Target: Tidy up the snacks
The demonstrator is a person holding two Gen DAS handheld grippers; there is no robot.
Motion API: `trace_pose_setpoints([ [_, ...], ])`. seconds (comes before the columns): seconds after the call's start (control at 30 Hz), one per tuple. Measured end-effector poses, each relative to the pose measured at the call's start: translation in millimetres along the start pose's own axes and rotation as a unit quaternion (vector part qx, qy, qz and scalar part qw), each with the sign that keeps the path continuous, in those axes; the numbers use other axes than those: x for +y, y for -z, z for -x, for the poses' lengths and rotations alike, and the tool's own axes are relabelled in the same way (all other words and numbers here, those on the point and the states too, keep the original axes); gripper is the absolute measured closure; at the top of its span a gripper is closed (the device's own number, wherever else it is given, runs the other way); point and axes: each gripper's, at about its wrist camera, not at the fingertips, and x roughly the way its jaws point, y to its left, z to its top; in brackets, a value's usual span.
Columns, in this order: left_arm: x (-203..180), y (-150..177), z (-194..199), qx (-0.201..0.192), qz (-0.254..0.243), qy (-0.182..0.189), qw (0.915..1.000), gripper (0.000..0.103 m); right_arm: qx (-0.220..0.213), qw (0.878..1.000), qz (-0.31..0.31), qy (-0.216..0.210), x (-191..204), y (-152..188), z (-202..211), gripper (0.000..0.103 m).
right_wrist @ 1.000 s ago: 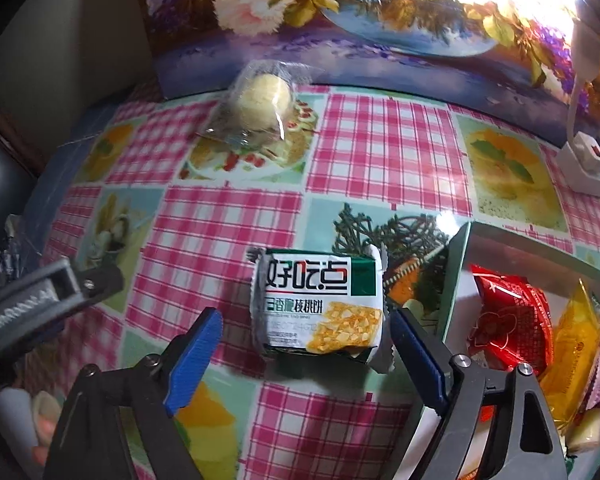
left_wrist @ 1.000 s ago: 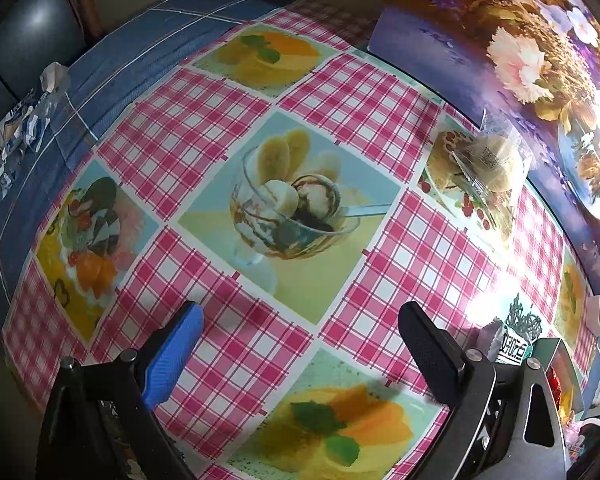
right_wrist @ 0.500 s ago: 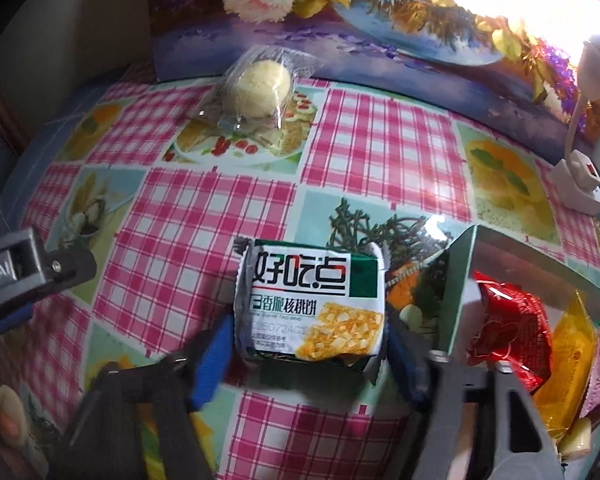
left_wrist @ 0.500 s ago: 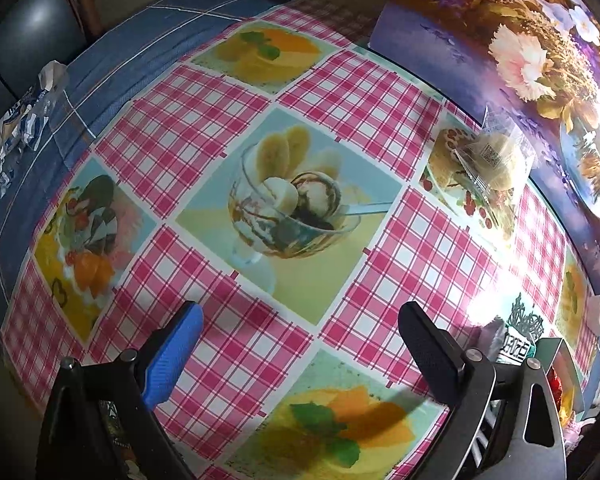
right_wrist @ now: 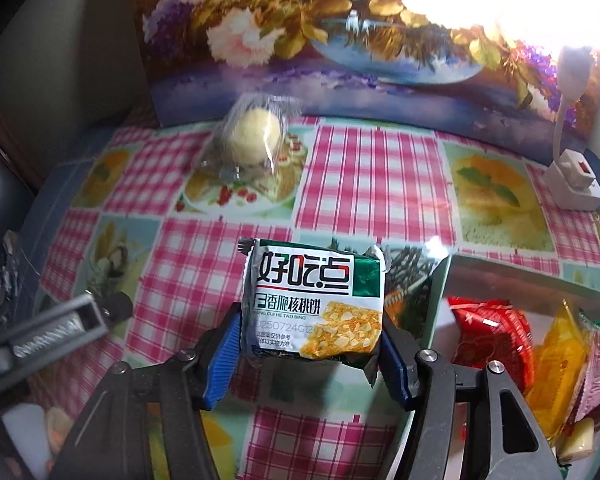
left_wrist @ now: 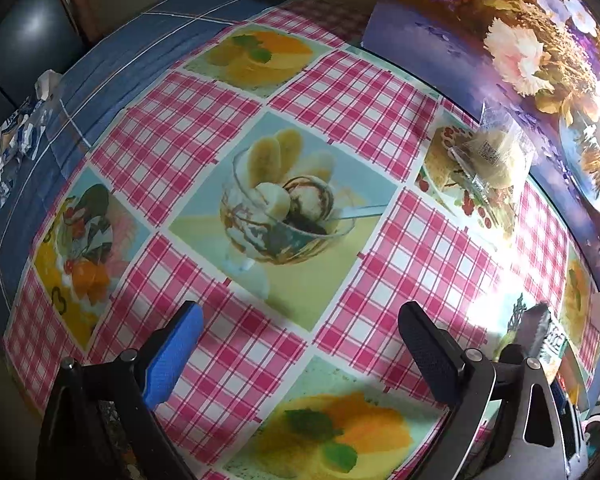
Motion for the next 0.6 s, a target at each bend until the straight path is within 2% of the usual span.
trace_pose_setpoints([
  [0.13,-13.8,-6.2,2.0,-0.009,-0.010,-0.007,0.9999,0.005,-0.019,1.000,-0.003,0.000,-3.7,-4.9,8.0,0.039],
  [0.27,-36.0,-14.4,8.5,-0.032,-0.040,-0.010,0.9986,0.005,-0.038,0.999,-0.012,0.004,-11.6,-8.9,9.9,0.039],
  [0.47,-65.7,-24.9,11.0,-0.070,-0.102,-0.014,0.9923,0.005,-0.064,0.997,-0.029,0.015,-27.4,-20.4,10.8,0.039],
  [0.6,-81.4,-33.1,7.2,-0.066,-0.144,0.028,0.9869,0.005,-0.072,0.996,-0.048,0.015,-40.7,-27.8,4.3,0.038],
])
